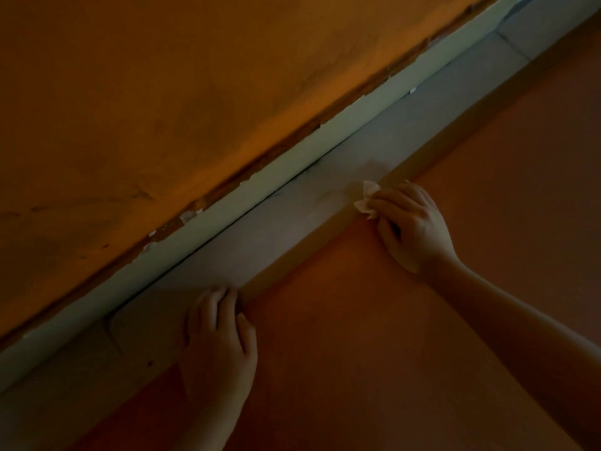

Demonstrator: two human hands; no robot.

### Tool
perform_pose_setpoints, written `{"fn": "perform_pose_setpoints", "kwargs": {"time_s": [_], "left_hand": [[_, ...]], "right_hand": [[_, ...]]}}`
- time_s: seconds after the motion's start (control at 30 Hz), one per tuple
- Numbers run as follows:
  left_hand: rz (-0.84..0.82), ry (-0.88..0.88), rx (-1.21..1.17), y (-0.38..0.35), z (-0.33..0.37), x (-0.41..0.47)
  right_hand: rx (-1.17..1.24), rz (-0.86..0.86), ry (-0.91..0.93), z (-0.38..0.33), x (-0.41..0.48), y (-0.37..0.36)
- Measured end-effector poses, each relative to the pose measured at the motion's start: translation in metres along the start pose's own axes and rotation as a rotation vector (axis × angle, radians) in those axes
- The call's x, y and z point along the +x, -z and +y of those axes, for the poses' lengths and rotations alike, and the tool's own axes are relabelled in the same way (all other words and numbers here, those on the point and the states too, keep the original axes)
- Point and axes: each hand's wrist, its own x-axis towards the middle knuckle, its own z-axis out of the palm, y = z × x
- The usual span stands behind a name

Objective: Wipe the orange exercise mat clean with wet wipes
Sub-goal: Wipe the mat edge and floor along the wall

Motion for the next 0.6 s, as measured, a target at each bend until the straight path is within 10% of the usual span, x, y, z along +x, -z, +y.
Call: {"fn": "perform_pose_setpoints", "kwargs": {"time_s": [0.27, 0.6], "left_hand": [[-0.035, 0.085, -0.341, -0.017, 0.152, 0.075], [-0.008, 0.159, -0.214, -0.039, 0.166, 0.078]], "right_hand": [[-0.043, 0.016, -0.026, 0.0, 0.0, 0.0], [-0.016, 0.035, -0.041, 0.001, -0.002, -0.003]]}}
